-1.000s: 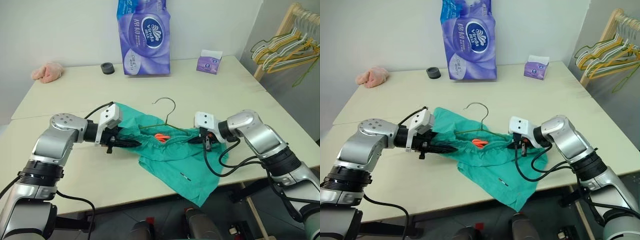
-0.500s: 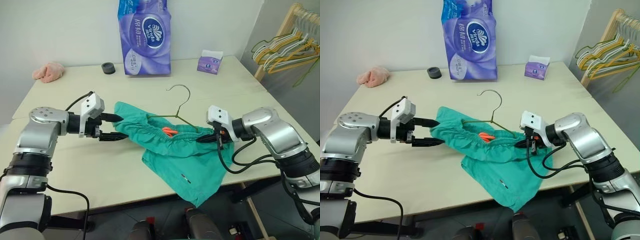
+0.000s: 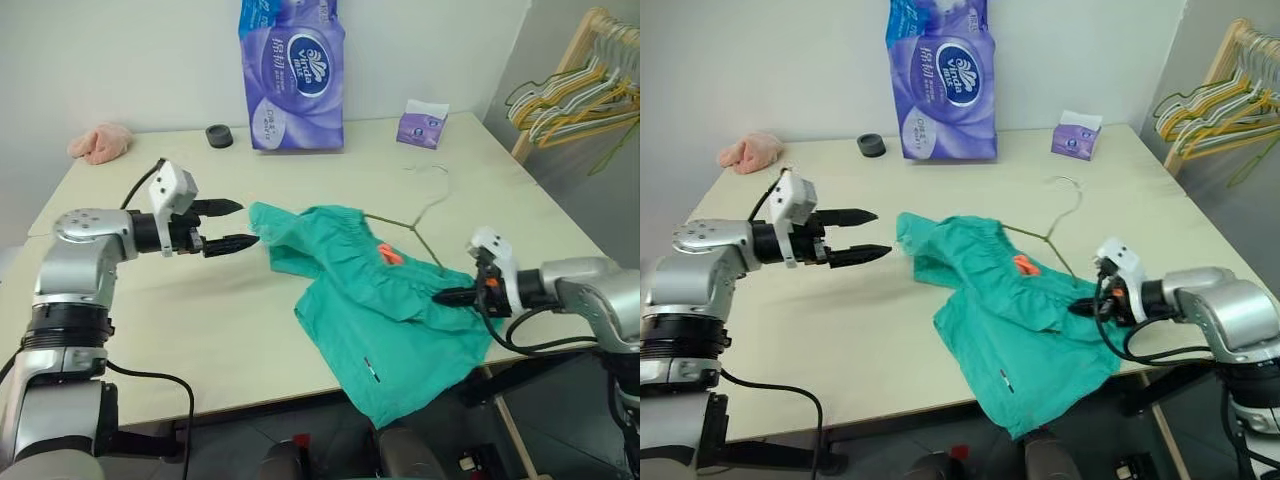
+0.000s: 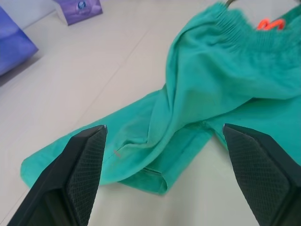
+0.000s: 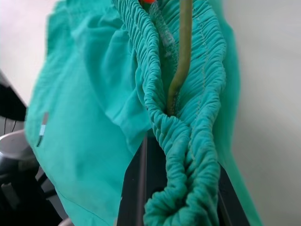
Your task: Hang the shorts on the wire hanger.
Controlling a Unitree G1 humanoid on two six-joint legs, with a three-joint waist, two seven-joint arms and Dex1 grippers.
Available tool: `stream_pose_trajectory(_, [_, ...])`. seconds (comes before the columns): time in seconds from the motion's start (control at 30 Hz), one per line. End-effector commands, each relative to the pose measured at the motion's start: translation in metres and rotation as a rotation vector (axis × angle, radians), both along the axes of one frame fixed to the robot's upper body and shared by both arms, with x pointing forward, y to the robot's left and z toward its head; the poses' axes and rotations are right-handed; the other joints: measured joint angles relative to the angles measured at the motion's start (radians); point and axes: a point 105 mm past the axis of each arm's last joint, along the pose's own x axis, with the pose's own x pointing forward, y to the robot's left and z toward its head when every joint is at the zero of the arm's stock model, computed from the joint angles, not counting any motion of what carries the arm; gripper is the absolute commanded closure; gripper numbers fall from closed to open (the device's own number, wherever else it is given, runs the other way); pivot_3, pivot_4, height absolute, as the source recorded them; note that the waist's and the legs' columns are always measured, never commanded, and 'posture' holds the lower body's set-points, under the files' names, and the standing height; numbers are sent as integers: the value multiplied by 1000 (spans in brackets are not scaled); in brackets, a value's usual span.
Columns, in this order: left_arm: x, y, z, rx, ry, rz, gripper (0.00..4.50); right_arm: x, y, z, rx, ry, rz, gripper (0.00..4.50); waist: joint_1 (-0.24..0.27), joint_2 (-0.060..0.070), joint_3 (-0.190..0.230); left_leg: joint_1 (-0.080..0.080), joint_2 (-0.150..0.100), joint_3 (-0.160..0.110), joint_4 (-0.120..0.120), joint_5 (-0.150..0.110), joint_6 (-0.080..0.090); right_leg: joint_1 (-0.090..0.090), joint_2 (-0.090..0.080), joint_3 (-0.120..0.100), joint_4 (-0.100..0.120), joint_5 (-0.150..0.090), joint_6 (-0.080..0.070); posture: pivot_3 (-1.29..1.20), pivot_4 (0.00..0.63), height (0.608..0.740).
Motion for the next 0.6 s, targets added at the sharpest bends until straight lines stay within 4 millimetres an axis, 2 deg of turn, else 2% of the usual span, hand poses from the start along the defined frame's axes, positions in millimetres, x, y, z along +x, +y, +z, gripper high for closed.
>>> stream_pose_trajectory(0.03, [-18,-33,18,-81,1,-151,365,1,-18,7,4,-43,-132,4500,2,0,0,0,0,0,0,0,0,0,0,0,0,0,0,-233,103,740])
stream_pose_trajectory(0.17, [-36,-72,26,-168,58,-301,365,-6,-42,2,46,-19,-346,4500,9,0,0,0,0,1,1,0,0,1,0,1,0,0,0,-252,111,740])
stream_pose_trajectory(0.27, [-45,-104,28,-206,82,-417,365,-18,-70,-2,46,19,-546,4500,10,1,1,1,0,2,1,0,0,1,1,2,0,0,0,-276,119,740])
stream_pose_trajectory(0.37, [-51,-122,28,-212,90,-486,365,-30,-83,-4,41,47,-639,4500,10,2,1,1,-1,2,1,0,0,2,1,2,0,-1,1,-300,126,740])
stream_pose_trajectory(0.47, [-51,-150,37,-238,36,-559,365,-47,-106,-3,11,26,-758,4500,11,3,2,1,-2,2,1,0,1,2,2,3,0,-2,3,-325,133,740])
stream_pose_trajectory(0.6, [-43,-181,36,-179,-161,-559,365,-58,-132,5,-46,-37,-906,4500,-11,7,4,6,-3,7,0,-2,4,7,3,4,-1,-3,4,-357,142,740])
